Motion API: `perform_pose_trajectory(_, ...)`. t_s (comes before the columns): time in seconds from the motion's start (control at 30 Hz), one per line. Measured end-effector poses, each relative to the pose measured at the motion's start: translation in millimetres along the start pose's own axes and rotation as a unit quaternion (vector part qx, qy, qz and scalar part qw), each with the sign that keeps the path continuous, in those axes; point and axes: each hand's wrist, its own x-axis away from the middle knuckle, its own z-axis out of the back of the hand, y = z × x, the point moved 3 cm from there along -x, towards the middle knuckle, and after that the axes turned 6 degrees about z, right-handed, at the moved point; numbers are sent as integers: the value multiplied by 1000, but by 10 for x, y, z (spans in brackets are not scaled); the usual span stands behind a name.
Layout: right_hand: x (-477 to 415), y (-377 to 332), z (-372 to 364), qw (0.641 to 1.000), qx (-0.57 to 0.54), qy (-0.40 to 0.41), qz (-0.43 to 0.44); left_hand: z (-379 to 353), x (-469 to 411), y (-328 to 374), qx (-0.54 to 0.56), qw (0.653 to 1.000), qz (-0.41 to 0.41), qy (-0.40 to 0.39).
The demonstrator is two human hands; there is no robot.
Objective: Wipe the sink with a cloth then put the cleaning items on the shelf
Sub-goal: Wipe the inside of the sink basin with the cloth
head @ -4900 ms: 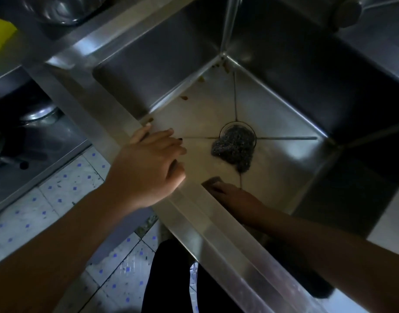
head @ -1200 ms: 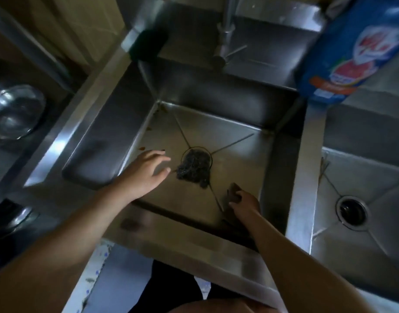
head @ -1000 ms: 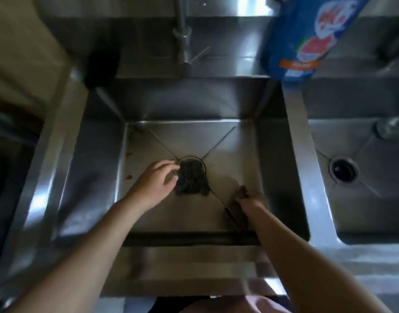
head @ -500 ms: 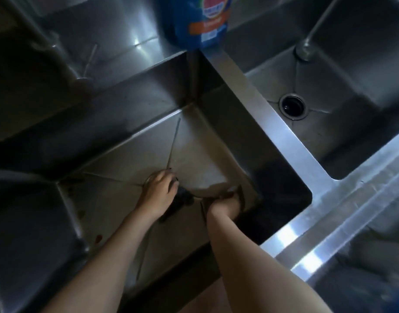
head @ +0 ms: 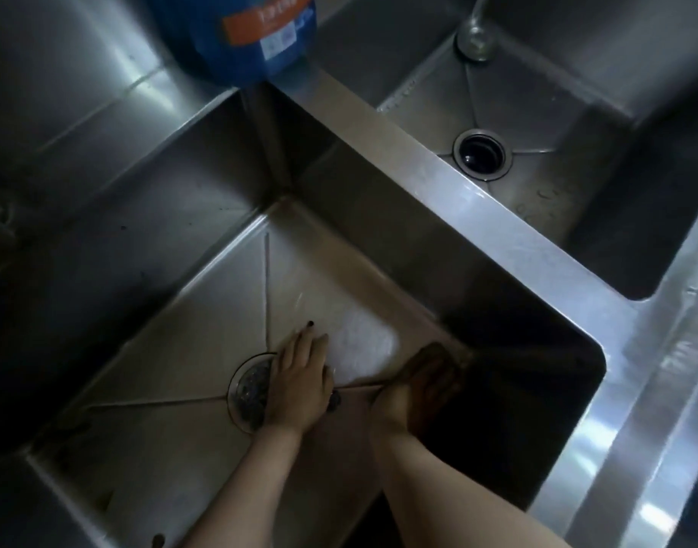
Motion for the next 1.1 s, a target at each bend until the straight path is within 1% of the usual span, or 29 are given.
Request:
perform_pose_trajectory(0.03, 22, 36, -96, 995, -71, -73, -19, -41, -18, -17, -9, 1000, -7, 0)
perform_pose_trajectory(0.07, 68, 45, -63, 980, -128, -147, -31, -78, -26, -48, -21, 1000, -12, 0)
perform_pose_trajectory(0.1, 61, 8, -32, 961, -192, -196, -49, -86, -9, -72, -22, 1000, -17, 10)
perform_pose_trajectory(0.13, 132, -53, 26, 954, -179, -233, -63, -88, 2, -66, -32, 999, -23, 8)
perform_pose_trajectory(0.17, 197, -122, 38, 953, -180, -231, -79, -83, 6, -71, -25, 999, -25, 14)
perform_pose_trajectory(0.2, 218, -158, 25, 959, -165, -210, -94, -66, 3, -66, -17, 999, -26, 15)
perform_pose_trajectory(0.23, 206, -191, 15, 960, -175, -192, -99, -66, -5, -66, -7, 999, -25, 19)
perform_pose_trajectory(0.27, 189, -211, 2, 964, -177, -166, -105, -60, -2, -66, -10, 999, -31, 32)
perform_pose_trajectory(0.33, 163, -211, -14, 971, -172, -121, -113, -73, 6, -74, -10, 999, -23, 24)
perform_pose_trajectory(0.37, 134, -213, 10, 970, -190, -92, -123, -77, 7, -79, -10, 1000, -18, 21)
perform_pose_trajectory(0.43, 32, -198, 64, 968, -211, -53, -127, -73, -4, -81, -14, 1000, -12, 17)
perform_pose_trajectory(0.5, -78, -202, 83, 969, -214, -36, -114, -54, 1, -67, -17, 1000, -10, 10)
perform_pose_trajectory(0.63, -186, -251, 96, 973, -206, -58, -87, -38, 10, -48, -14, 1000, -1, -3)
perform_pose_trajectory(0.7, -204, -317, 64, 969, -207, -115, -67, -57, -3, -57, -23, 1000, -7, -4)
perform_pose_trajectory(0.73, -197, -374, 20, 968, -209, -138, -28, -69, -13, -68, -28, 1000, -12, -6)
perform_pose_trajectory(0.8, -194, -553, -3, 947, -269, -167, 55, -86, -34, -87, -31, 999, -20, -13)
perform_pose_trajectory(0.87, -201, -717, 69, 927, -318, -175, 98, -64, -27, -80, -36, 999, -22, -23)
perform_pose_trajectory(0.93, -195, -807, 120, 919, -335, -181, 102, -46, -14, -58, -31, 999, -37, -15)
perform_pose_trajectory(1.0, -191, -782, 101, 920, -337, -172, 99, -40, -3, -53, -30, 999, -38, -1)
perform_pose_trajectory(1.07, -212, -686, 37, 929, -321, -164, 87, -44, -4, -58, -31, 999, -28, 1)
perform_pose_trajectory(1.1, -222, -623, -1, 938, -296, -165, 77, -49, -6, -62, -28, 999, -24, 3)
